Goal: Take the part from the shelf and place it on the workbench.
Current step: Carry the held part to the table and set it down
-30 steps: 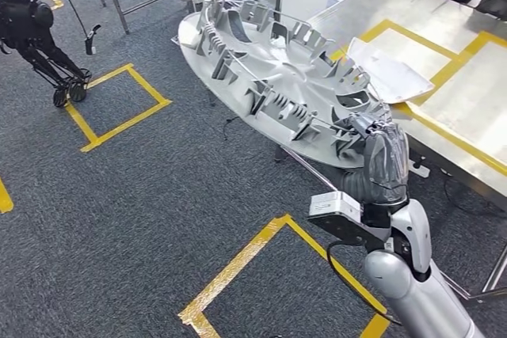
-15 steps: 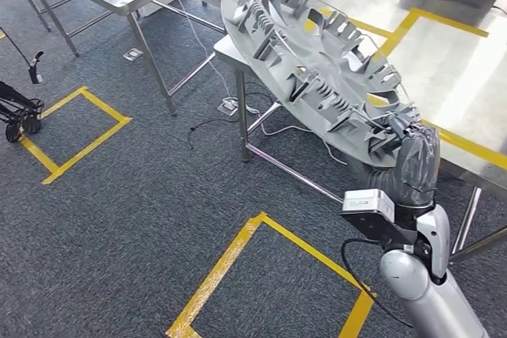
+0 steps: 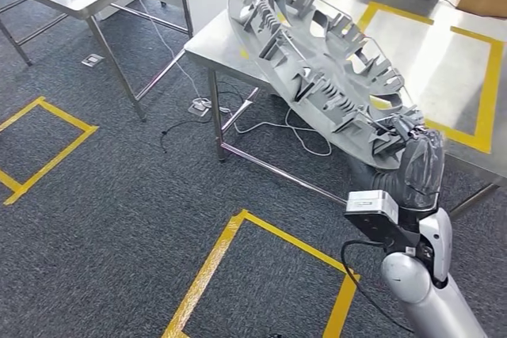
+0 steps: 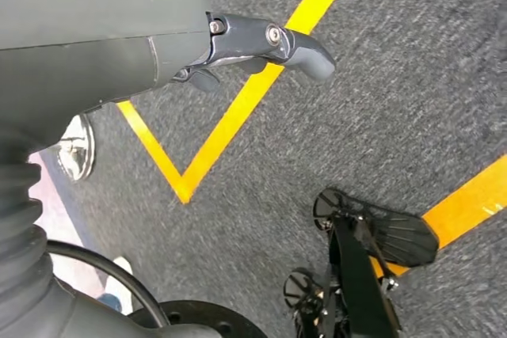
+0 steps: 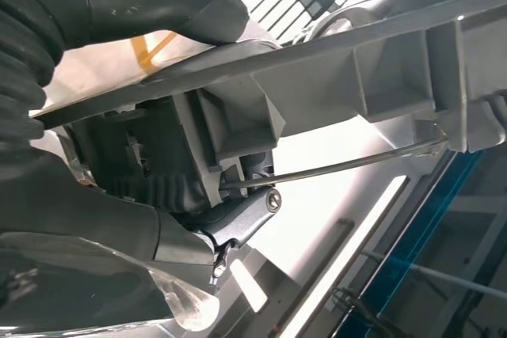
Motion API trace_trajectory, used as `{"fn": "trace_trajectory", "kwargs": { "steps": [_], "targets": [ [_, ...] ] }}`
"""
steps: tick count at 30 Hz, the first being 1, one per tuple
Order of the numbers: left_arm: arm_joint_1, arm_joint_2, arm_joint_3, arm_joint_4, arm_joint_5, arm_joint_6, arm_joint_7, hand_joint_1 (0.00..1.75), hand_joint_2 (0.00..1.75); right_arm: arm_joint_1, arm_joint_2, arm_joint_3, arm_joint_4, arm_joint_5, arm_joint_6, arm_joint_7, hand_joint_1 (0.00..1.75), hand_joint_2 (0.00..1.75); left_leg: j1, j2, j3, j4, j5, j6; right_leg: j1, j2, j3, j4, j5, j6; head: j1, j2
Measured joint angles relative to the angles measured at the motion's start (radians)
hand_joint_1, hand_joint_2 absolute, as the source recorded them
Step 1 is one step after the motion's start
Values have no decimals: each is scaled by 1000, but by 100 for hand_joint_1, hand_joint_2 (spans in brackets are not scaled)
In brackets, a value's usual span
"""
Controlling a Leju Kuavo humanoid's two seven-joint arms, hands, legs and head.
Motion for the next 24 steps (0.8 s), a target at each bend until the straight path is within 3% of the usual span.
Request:
{"fn": "trace_trajectory", "kwargs": {
  "steps": [2, 4, 7, 9, 11, 12, 13, 14, 15, 18, 20, 22, 24],
  "targets": [
    [-2, -1, 0, 0, 0, 0, -1, 0, 175, 0, 0, 0, 0, 0, 0, 0, 175, 175, -3, 15, 2, 3, -4, -7, 3, -32, 84, -152, 59, -4, 0, 0],
    [-3, 0, 0, 0, -1, 0, -3, 0, 175, -1, 0, -1, -1, 0, 0, -1, 175, 175, -8, 28, 2, 8, -9, -16, 8, -51, 130, -234, 78, -15, -1, 0],
    [-4, 1, 0, 0, -3, 0, -5, 0, 175, -1, 0, -2, -1, 0, 1, -1, 175, 175, -8, 43, 6, 11, -15, -29, 9, -29, 129, -236, 79, -34, -2, 0],
    [-6, 2, 0, 0, -8, 0, -7, 0, 175, -3, 0, -2, 0, -1, 4, -1, 175, 175, -5, 18, -7, 50, -46, -39, 4, -14, 130, -239, 83, -46, -4, 0],
    [-6, 3, 0, 0, -13, 0, -8, 0, 175, -7, 1, 0, 0, -1, 8, -1, 175, 175, -2, -15, -56, 167, -111, -45, 3, 1, 130, -239, 85, -53, -7, 0],
    [-5, 3, 0, 0, -16, 0, -8, 0, 175, -9, 1, 1, 1, -1, 9, -1, 175, 175, -2, -21, -88, 237, -141, -47, 4, 10, 130, -239, 85, -55, -8, 0],
    [-5, 4, 0, 0, -17, 0, -9, 0, 175, -10, 1, 2, 2, 0, 10, -1, 175, 175, -2, -24, -114, 293, -158, -47, 5, 20, 131, -238, 85, -56, -8, 0],
    [-4, 4, 0, 0, -18, 0, -9, 0, 175, -11, 1, 2, 4, 0, 11, -1, 175, 175, -2, -26, -125, 311, -153, -45, 6, 31, 131, -238, 85, -56, -8, 0],
    [-4, 5, 0, 0, -18, 0, -9, 0, 175, -11, 1, 3, 5, -1, 11, -1, 175, 175, -3, -28, -116, 286, -127, -42, 6, 42, 132, -237, 85, -56, -8, 0],
    [-5, 8, 0, 0, -19, 0, -11, 0, 175, -12, 1, 3, 8, -1, 12, 0, 175, 175, -1, -68, -28, 83, -24, -27, 7, 73, 132, -234, 84, -53, -8, 0],
    [-6, 9, 0, 0, -19, 0, -13, 0, 175, -14, 1, 3, 10, -2, 12, 0, 175, 175, -2, -87, 0, 21, -12, -22, 5, 89, 125, -233, 86, -44, -8, 0],
    [-7, 9, 0, 0, -19, 0, -15, 0, 175, -14, 1, 3, 11, -2, 12, 0, 175, 175, -3, -75, 1, 13, -11, -19, 3, 103, 120, -237, 90, -32, -8, 0],
    [-9, 9, 0, 0, -19, 0, -18, 0, 175, -14, 1, 2, 12, -2, 12, 0, 175, 175, 2, -57, 3, 2, -5, -10, 4, 84, 103, -213, 71, -22, -3, 0]
  ]
}}
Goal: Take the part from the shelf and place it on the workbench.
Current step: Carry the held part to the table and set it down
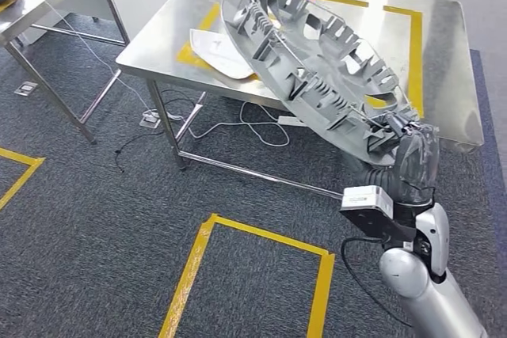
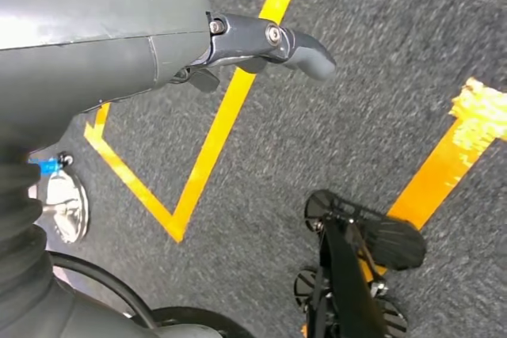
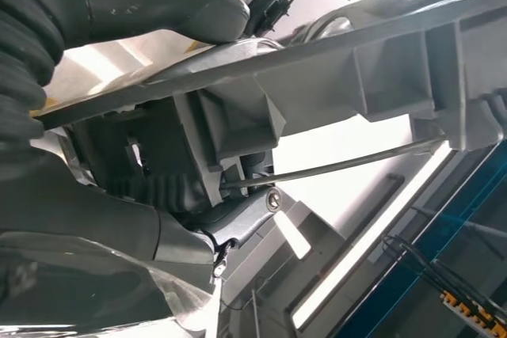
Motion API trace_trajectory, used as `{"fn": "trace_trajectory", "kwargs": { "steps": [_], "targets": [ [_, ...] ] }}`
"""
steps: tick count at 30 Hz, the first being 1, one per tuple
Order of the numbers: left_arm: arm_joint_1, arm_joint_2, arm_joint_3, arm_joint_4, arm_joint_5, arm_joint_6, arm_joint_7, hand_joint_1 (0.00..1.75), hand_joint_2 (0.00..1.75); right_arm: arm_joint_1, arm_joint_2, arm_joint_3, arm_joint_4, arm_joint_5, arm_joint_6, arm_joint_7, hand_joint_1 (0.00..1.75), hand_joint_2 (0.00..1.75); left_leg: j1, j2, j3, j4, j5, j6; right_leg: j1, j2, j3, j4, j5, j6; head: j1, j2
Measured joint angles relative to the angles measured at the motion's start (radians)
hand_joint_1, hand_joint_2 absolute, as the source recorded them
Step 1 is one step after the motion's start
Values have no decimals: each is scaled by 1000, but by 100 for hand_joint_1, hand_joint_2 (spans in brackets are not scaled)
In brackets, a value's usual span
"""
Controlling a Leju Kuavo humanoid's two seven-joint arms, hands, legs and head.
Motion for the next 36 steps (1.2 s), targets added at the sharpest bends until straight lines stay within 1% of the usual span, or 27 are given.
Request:
{"fn": "trace_trajectory", "kwargs": {
  "steps": [1, 3, 4, 5, 6, 8, 9, 10, 11, 13, 15, 16, 18, 19, 20, 21, 22, 23, 25, 26, 29, 30, 31, 32, 34, 35, 36],
  "targets": [
    [0, 0, 0, 0, 0, 0, -1, 0, 175, -1, 0, 0, 0, 0, 0, 0, 175, 175, 3, 9, 1, -5, 3, 4, 0, -21, -20, 38, -24, 4, 4, 0],
    [1, -1, 0, 0, 0, 0, -3, 0, 175, -2, 0, 0, 2, -1, 1, 0, 175, 175, 3, 28, 1, -6, 4, 8, -2, -65, -83, 174, -87, 12, 9, 0],
    [2, -1, 0, 0, 1, 0, -4, 0, 175, -2, 0, 0, 4, -1, 2, 0, 175, 175, 2, 38, 1, -6, 4, 8, -4, -74, -111, 232, -105, 15, 9, 0],
    [2, -1, 0, 0, 1, 0, -6, 0, 175, -1, 0, 0, 6, -1, 4, 2, 175, 175, 2, 48, 1, -6, 3, 7, -4, -79, -125, 262, -107, 18, 9, 0],
    [2, -1, 0, 0, 1, 0, -8, 0, 175, -1, 0, 0, 8, 0, 6, 4, 175, 175, 2, 56, 2, -5, 2, 6, -4, -83, -118, 246, -87, 20, 9, 0],
    [1, -3, 0, 0, 1, -2, -12, 0, 175, -2, 0, 0, 11, 3, 9, 7, 175, 175, 2, 68, 4, -3, -1, 1, -5, -96, -51, 113, -23, 20, 9, 0],
    [0, -3, 0, 0, 1, -2, -14, 0, 175, -2, 0, 0, 12, 9, 10, 8, 175, 175, 0, 72, 3, 0, -4, -4, -4, -103, -13, 44, -1, 18, 9, 0],
    [-1, -2, 0, 0, 0, -3, -17, 0, 175, -1, 0, 0, 13, 15, 9, 8, 175, 175, -2, 75, 2, 3, -5, -8, -2, -107, 13, -2, 10, 13, 9, 0],
    [-2, -2, 0, 0, 0, -3, -19, 0, 175, -1, 0, -1, 13, 24, 7, 8, 175, 175, -5, 77, 1, 5, -6, -13, 0, -108, 24, -21, 9, 8, 8, 0],
    [-2, -1, 0, 0, -2, -6, -25, 0, 175, 1, 0, -2, 14, 41, 3, 11, 175, 175, -6, 81, 1, 6, -5, -21, 1, -102, 25, -20, 9, -5, 7, 0],
    [-2, -1, 0, 0, -5, -12, -31, 0, 175, 0, 0, -3, 14, 59, 3, 17, 175, 175, -3, 69, -6, 28, -25, -31, -1, -98, 26, -22, 12, -18, 5, 0],
    [-2, -1, 0, 0, -6, -16, -34, 0, 175, 0, 1, -3, 14, 67, 2, 20, 175, 175, -2, 58, -21, 65, -50, -35, -3, -96, 27, -24, 13, -24, 3, 0],
    [0, -1, 1, 0, -8, -22, -40, 0, 175, 3, 2, -2, 14, 76, -2, 22, 175, 175, -1, 39, -76, 195, -117, -40, -2, -91, 26, -24, 13, -31, -1, 0],
    [2, 0, 1, 0, -9, -23, -43, 0, 175, 7, 2, -2, 15, 78, -7, 20, 175, 175, -1, 36, -104, 259, -141, -39, 0, -88, 26, -24, 13, -32, -1, 0],
    [4, 1, 1, 0, -10, -24, -44, 0, 175, 14, 2, -3, 16, 78, -12, 17, 175, 175, -2, 35, -120, 295, -148, -37, 2, -83, 27, -23, 13, -33, -1, 0],
    [6, 1, 1, 0, -10, -25, -46, 0, 175, 20, 2, -3, 17, 78, -17, 14, 175, 175, -2, 34, -119, 292, -134, -34, 5, -79, 28, -23, 13, -34, -1, 0],
    [8, 2, 1, 0, -11, -26, -47, 0, 175, 26, 2, -3, 17, 78, -20, 12, 175, 175, -3, 33, -100, 250, -103, -28, 7, -74, 29, -23, 13, -34, -1, 0],
    [9, 2, 1, 0, -12, -27, -48, 0, 175, 30, 2, -4, 17, 78, -21, 11, 175, 175, -5, 30, -69, 181, -64, -20, 9, -70, 30, -23, 13, -34, -1, 0],
    [8, 5, 1, 0, -13, -27, -50, 0, 175, 35, 2, -6, 18, 78, -23, 9, 175, 175, -10, 20, -14, 57, -17, -3, 11, -64, 28, -21, 13, -31, -1, 0],
    [8, 6, 1, 0, -13, -27, -50, 0, 175, 37, 3, -7, 19, 75, -24, 8, 175, 175, -13, 16, -1, 25, -10, 1, 11, -62, 24, -20, 14, -28, 0, 0],
    [9, 7, 1, 0, -11, -23, -52, 0, 175, 40, 2, -10, 19, 45, -23, 1, 175, 175, -14, 18, 2, 5, -7, 5, 8, -59, 15, -20, 15, -14, -1, 0],
    [9, 7, 1, 0, -11, -20, -53, 0, 175, 40, 2, -11, 19, 32, -20, -2, 175, 175, -11, 20, 3, 0, -4, 8, 8, -61, 8, -8, 6, -10, -1, 0],
    [8, 6, 2, 0, -10, -19, -53, 0, 175, 40, 2, -13, 19, 22, -17, -6, 175, 175, -7, 24, 4, -5, 0, 10, 7, -65, -7, 20, -14, -5, 2, 0],
    [7, 5, 2, 0, -10, -18, -54, 0, 175, 41, 2, -14, 19, 15, -15, -9, 175, 175, -5, 28, 4, -7, 2, 12, 5, -69, -32, 71, -43, -1, 3, 0],
    [8, 4, 2, 0, -11, -17, -54, 0, 175, 41, 3, -16, 20, 5, -11, -15, 175, 175, -5, 36, 3, -7, 1, 14, 1, -74, -93, 205, -101, 8, 6, 0],
    [8, 3, 2, 0, -11, -17, -55, 0, 175, 41, 3, -17, 21, 2, -10, -17, 175, 175, -5, 42, 4, -7, 1, 14, -1, -75, -115, 251, -113, 11, 6, 0],
    [8, 2, 2, 0, -12, -17, -55, 0, 175, 42, 3, -17, 22, 0, -9, -18, 175, 175, -5, 47, 4, -7, 0, 14, -2, -77, -119, 260, -106, 14, 6, 0]
  ]
}}
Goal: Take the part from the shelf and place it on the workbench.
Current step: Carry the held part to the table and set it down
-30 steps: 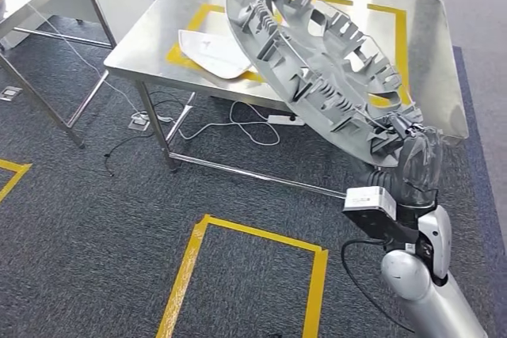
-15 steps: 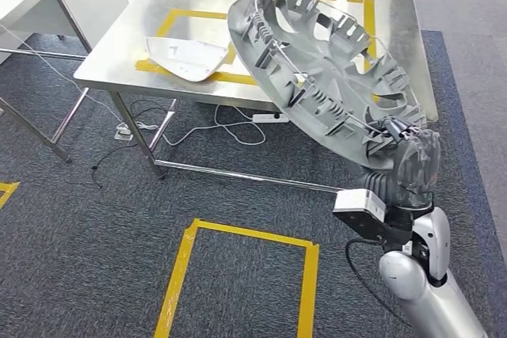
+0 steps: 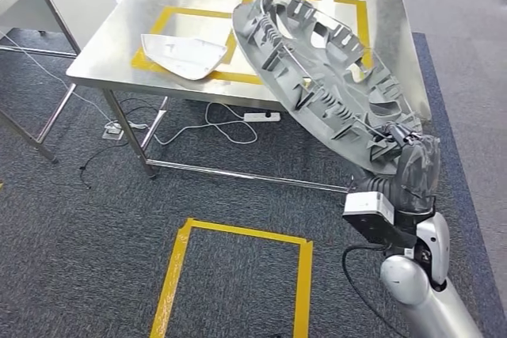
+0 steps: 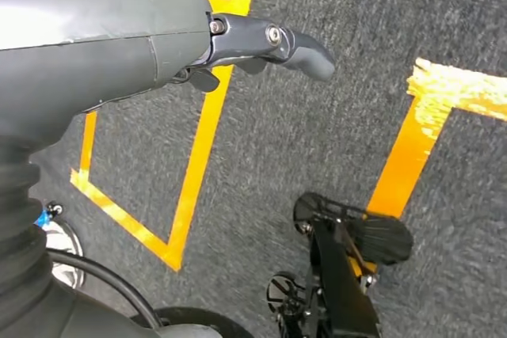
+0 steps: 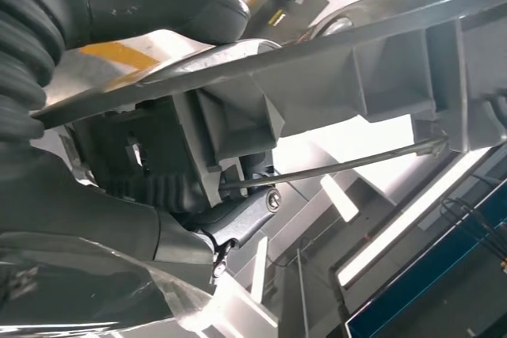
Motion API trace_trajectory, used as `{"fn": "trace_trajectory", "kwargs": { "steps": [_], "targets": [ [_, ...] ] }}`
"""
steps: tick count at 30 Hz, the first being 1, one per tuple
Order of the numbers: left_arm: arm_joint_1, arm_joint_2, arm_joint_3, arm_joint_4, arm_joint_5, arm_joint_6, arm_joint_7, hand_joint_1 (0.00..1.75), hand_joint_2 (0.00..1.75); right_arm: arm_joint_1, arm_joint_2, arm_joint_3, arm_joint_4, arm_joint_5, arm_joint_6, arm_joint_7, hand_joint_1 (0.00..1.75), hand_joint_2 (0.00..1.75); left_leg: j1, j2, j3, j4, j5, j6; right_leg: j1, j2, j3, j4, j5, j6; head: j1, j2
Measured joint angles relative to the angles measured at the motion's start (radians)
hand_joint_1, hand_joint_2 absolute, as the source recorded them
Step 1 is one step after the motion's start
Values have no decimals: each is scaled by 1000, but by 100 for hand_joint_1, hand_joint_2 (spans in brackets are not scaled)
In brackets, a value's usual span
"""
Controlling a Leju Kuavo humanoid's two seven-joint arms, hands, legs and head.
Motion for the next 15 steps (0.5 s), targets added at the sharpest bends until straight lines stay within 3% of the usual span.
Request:
{"fn": "trace_trajectory", "kwargs": {
  "steps": [1, 3, 5, 8, 10, 13, 14, 15],
  "targets": [
    [0, -1, 0, 0, 0, 0, 0, 0, 175, 0, 0, 0, 0, -1, 1, -1, 175, 175, 1, 5, 1, 1, -1, -2, -1, -4, 16, -34, 26, 2, 0, 0],
    [-1, -3, 0, 0, -1, 0, -1, 0, 175, 0, 0, -1, 1, -1, 2, -2, 175, 175, 0, 16, 3, 5, -6, -9, 0, -32, 88, -174, 88, 4, 0, 0],
    [-1, -2, 0, 0, -1, 0, -2, 0, 175, -2, 0, -1, 0, -1, 2, -4, 175, 175, -4, 26, 2, 13, -12, -19, 4, -53, 138, -267, 113, -4, -1, 0],
    [-1, -2, 1, 0, -2, 0, -2, 0, 175, -2, 0, -2, 0, 0, 2, -5, 175, 175, -6, 42, 4, 16, -16, -29, 6, -36, 140, -275, 113, -24, -3, 0],
    [-3, -2, 1, 0, -3, 0, -2, 0, 175, -2, 0, -3, 0, 1, 2, -5, 175, 175, -3, 25, -8, 50, -45, -39, 3, -24, 140, -277, 116, -37, -5, 0],
    [-2, -2, 1, 0, -6, -1, -3, 0, 175, -2, 1, -3, 0, 19, 1, -7, 175, 175, 0, -11, -91, 236, -137, -47, 3, -9, 141, -278, 116, -48, -10, 0],
    [-1, -1, 1, 0, -6, -4, -4, 0, 175, -2, 1, -2, 1, 29, 1, -7, 175, 175, 0, -13, -118, 290, -153, -46, 4, -4, 142, -278, 116, -49, -10, 0],
    [0, -1, 1, 0, -7, -7, -6, 0, 175, -2, 2, -2, 1, 37, 1, -7, 175, 175, -1, -14, -131, 313, -150, -44, 6, 2, 143, -278, 116, -50, -10, 0]
  ]
}}
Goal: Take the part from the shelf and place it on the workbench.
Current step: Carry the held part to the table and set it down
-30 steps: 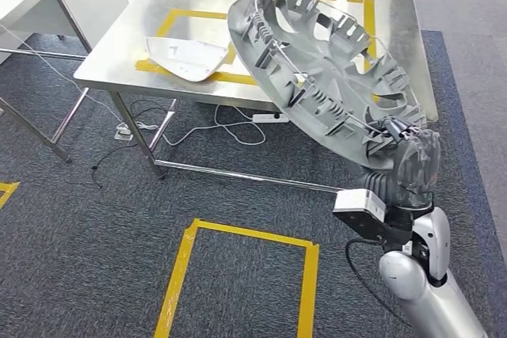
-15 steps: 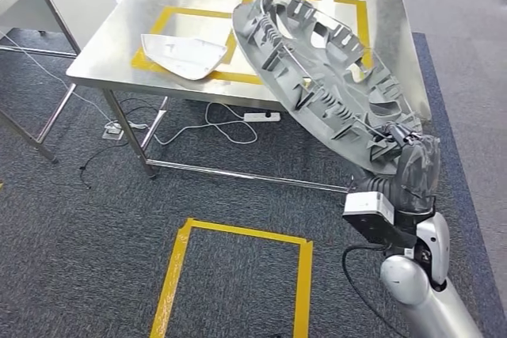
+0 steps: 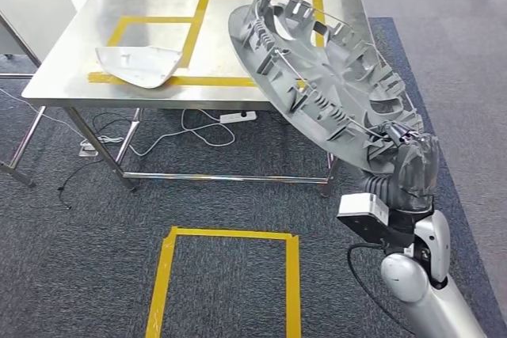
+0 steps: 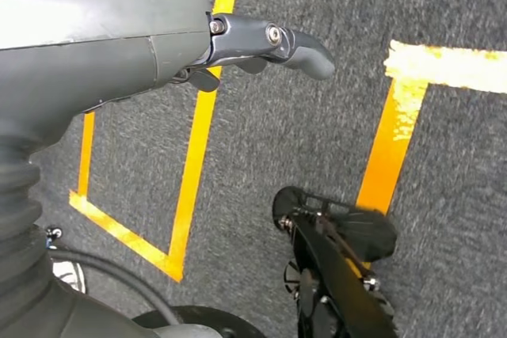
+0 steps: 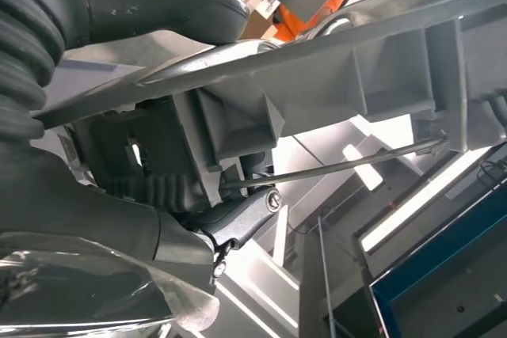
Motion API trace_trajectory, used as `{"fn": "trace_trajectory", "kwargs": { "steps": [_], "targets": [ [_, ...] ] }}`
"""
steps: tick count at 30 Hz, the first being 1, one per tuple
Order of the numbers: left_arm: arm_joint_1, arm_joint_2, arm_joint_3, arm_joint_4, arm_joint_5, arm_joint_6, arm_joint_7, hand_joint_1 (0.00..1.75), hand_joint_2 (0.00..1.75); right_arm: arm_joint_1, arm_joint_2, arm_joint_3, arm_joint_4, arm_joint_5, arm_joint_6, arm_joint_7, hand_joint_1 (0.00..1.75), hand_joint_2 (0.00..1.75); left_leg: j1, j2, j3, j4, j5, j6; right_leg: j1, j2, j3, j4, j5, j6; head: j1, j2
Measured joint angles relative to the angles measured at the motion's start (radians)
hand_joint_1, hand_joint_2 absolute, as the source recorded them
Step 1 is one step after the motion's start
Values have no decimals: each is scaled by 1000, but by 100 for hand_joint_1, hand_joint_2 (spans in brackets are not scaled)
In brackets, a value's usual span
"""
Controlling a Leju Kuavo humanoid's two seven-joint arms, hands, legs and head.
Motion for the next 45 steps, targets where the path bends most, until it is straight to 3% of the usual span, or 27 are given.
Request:
{"fn": "trace_trajectory", "kwargs": {
  "steps": [1, 4, 6, 8, 10, 11, 13, 14, 15, 16, 19, 21, 25, 27, 29, 30, 31, 32, 34, 36, 39, 41, 44, 45],
  "targets": [
    [1, 0, 0, 0, 0, -4, -1, 0, 175, 0, 0, 0, 0, 6, 0, 1, 175, 175, 0, 0, 6, -20, 24, 4, 2, 5, 2, 0, 0, 0, 0, 0],
    [0, 2, 0, 0, -1, -9, -5, 0, 175, 0, 1, 1, 2, 16, -1, 3, 175, 175, -6, -10, 90, -216, 127, 27, 7, 16, 6, 1, -2, 0, 0, 0],
    [0, 5, 0, 0, -3, -10, -11, 0, 175, -1, 1, 1, 2, 19, -2, 3, 175, 175, -11, -17, 118, -285, 144, 35, 7, 20, 2, 1, -1, 6, 1, 0],
    [0, 5, 0, 0, -6, -11, -17, 0, 175, 0, 1, 1, 2, 21, -2, 4, 175, 175, -12, -16, 120, -296, 146, 37, 6, 21, -1, -1, 1, 16, 0, 0],
    [-1, 5, 0, 0, -9, -12, -19, 0, 175, 0, 1, 1, 2, 24, -3, 5, 175, 175, -6, -13, 124, -309, 154, 41, 6, 16, -14, 17, -17, 26, 3, 0],
    [-1, 5, 0, 0, -11, -13, -20, 0, 175, -1, 1, 1, 2, 26, -3, 5, 175, 175, -2, -12, 126, -315, 158, 44, 6, 11, -32, 56, -41, 31, 6, 0],
    [-1, 5, 0, 0, -13, -16, -21, 0, 175, -3, 1, 2, 4, 32, -3, 6, 175, 175, -1, -10, 125, -317, 159, 46, 0, 2, -90, 182, -103, 40, 10, 0],
    [-1, 5, 0, 0, -13, -17, -21, 0, 175, -2, 1, 2, 5, 35, -2, 7, 175, 175, -1, -9, 125, -316, 159, 46, -3, 1, -117, 243, -123, 44, 10, 0],
    [-1, 5, 0, 0, -13, -19, -21, 0, 175, -2, 1, 3, 6, 36, -2, 8, 175, 175, -1, -8, 126, -316, 159, 45, -6, 0, -131, 272, -126, 48, 10, 0],
    [-1, 5, 0, 0, -13, -20, -21, 0, 175, -2, 1, 3, 7, 37, -2, 10, 175, 175, -1, -8, 126, -316, 159, 45, -8, -2, -128, 264, -110, 51, 10, 0],
    [-1, 4, 0, 0, -13, -22, -21, 0, 175, -2, 1, 3, 9, 37, -2, 13, 175, 175, 0, -8, 126, -308, 153, 36, -12, -13, -31, 69, -21, 55, 11, 0],
    [0, 5, 0, 0, -13, -22, -21, 0, 175, -3, 1, 3, 10, 37, -2, 12, 175, 175, -4, -8, 121, -301, 151, 25, -9, -16, 7, 2, -8, 47, 10, 0],
    [-1, 5, 0, 0, -14, -21, -23, 0, 175, -2, 1, 3, 10, 39, -2, 14, 175, 175, -2, -8, 113, -278, 133, 8, -10, -11, 7, 1, -6, 21, 8, 0],
    [0, 5, 0, 0, -15, -20, -23, 0, 175, -3, 2, 4, 10, 46, -1, 14, 175, 175, 0, -9, 77, -190, 79, 0, -12, -11, 7, -1, -4, 10, 5, 0],
    [0, 5, 0, 0, -15, -20, -23, 0, 175, -3, 4, 6, 11, 54, -1, 15, 175, 175, 0, -9, 18, -55, 19, -4, -10, -11, 7, -1, -5, 5, 4, 0],
    [1, 5, 0, 0, -15, -20, -23, 0, 175, -3, 5, 7, 11, 55, -1, 15, 175, 175, 0, -9, 0, -12, 8, -4, -9, -10, 7, -1, -5, 4, 4, 0],
    [1, 6, 0, 0, -15, -20, -23, 0, 175, -3, 5, 8, 12, 56, -1, 15, 175, 175, 0, -9, -1, -9, 19, -2, -9, -9, 8, 0, -5, 4, 4, 0],
    [2, 6, 0, 0, -15, -21, -23, 0, 175, -3, 6, 8, 13, 56, -1, 16, 175, 175, 0, -9, 16, -46, 48, 1, -8, -7, 9, 0, -5, 4, 4, 0],
    [3, 6, 0, 0, -15, -21, -24, 0, 175, -3, 7, 10, 15, 57, -1, 17, 175, 175, -1, -12, 81, -186, 117, 12, -5, -4, 11, 0, -6, 6, 4, 0],
    [3, 7, 0, 0, -15, -21, -24, 0, 175, -4, 7, 11, 15, 58, -1, 17, 175, 175, -5, -16, 121, -279, 143, 20, -3, -2, 6, 2, -5, 12, 5, 0],
    [5, 7, 0, 0, -15, -21, -25, 0, 175, -3, 7, 13, 16, 59, -1, 17, 175, 175, -7, -15, 123, -297, 143, 27, -5, -1, -2, 1, -3, 29, 5, 0],
    [4, 6, 1, 0, -15, -23, -25, 0, 175, -4, 7, 14, 16, 59, -1, 17, 175, 175, -2, -14, 125, -306, 150, 36, -6, -2, -20, 32, -27, 38, 7, 0],
    [3, 6, 1, 0, -15, -24, -25, 0, 175, -5, 7, 15, 17, 59, -1, 16, 175, 175, 0, -13, 125, -308, 151, 43, -9, -3, -103, 207, -109, 47, 11, 0],
    [3, 6, 1, 0, -15, -25, -25, 0, 175, -4, 7, 15, 18, 58, -1, 16, 175, 175, -1, -12, 125, -308, 151, 43, -9, -3, -127, 257, -122, 49, 11, 0]
  ]
}}
